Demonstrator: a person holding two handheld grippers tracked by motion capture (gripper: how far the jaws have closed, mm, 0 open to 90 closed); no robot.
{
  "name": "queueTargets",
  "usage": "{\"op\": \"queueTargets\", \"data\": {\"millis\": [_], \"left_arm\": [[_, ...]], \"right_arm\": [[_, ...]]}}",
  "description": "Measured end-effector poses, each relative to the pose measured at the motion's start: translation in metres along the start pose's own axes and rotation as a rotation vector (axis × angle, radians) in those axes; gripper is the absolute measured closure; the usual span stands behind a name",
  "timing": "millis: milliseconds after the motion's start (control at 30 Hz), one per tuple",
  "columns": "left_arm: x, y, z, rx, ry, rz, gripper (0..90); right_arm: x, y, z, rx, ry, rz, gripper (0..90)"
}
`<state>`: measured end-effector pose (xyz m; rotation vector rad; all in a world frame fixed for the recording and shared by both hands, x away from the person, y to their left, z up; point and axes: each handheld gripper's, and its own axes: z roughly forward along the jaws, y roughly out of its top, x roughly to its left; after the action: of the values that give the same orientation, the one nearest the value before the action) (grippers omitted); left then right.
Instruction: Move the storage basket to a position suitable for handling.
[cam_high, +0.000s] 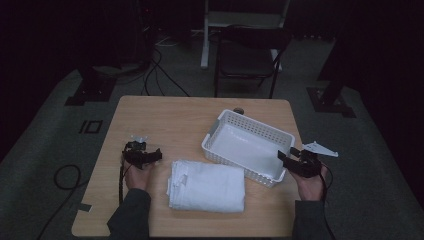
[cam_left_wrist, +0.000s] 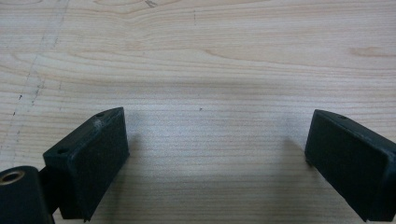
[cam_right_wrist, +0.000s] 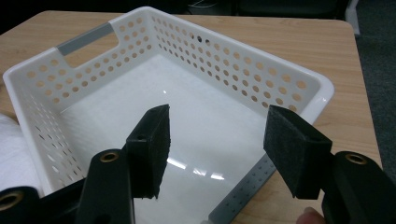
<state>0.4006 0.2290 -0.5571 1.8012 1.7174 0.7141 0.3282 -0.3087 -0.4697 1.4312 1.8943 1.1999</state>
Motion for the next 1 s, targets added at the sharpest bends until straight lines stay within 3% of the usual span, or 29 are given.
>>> {"op": "queueTargets", "data": {"millis": [133, 400, 433, 500, 533, 600, 667, 833, 933, 1000], "left_arm": [[-0.001, 0.0, -0.002, 0.019, 0.01, -0.013, 6.3], [-0.001, 0.001, -0.007, 0.041, 0.005, -0.008, 16.5], [-0.001, 0.002, -0.011, 0.045, 0.003, -0.001, 26.8], [-0.002, 0.002, -0.012, 0.046, 0.008, 0.007, 30.7], [-0.005, 0.002, -0.014, 0.036, 0.027, 0.036, 31.9], [-0.007, 0.002, -0.016, 0.022, 0.027, 0.046, 32.6], [-0.011, 0.004, -0.023, -0.024, 0.006, 0.059, 33.4], [-0.014, 0.006, -0.034, -0.074, -0.033, 0.072, 33.4], [-0.015, 0.007, -0.038, -0.095, -0.053, 0.071, 33.4], [-0.018, 0.008, -0.045, -0.137, -0.07, 0.087, 33.4]], "right_arm": [[0.003, -0.002, -0.001, 0.005, -0.043, -0.016, 38.6], [0.004, -0.011, -0.003, 0.034, -0.079, 0.014, 34.4], [0.003, -0.016, -0.003, 0.048, -0.083, 0.03, 34.0], [0.004, -0.018, -0.003, 0.053, -0.085, 0.035, 33.8], [0.005, -0.021, -0.003, 0.062, -0.087, 0.041, 32.4], [0.005, -0.022, -0.003, 0.064, -0.088, 0.044, 31.7], [0.006, -0.026, -0.002, 0.069, -0.091, 0.053, 31.1], [0.006, -0.032, 0.003, 0.097, -0.099, 0.059, 30.9], [0.005, -0.033, 0.005, 0.108, -0.083, 0.064, 34.5], [0.005, -0.034, 0.007, 0.119, -0.083, 0.064, 37.1]]}}
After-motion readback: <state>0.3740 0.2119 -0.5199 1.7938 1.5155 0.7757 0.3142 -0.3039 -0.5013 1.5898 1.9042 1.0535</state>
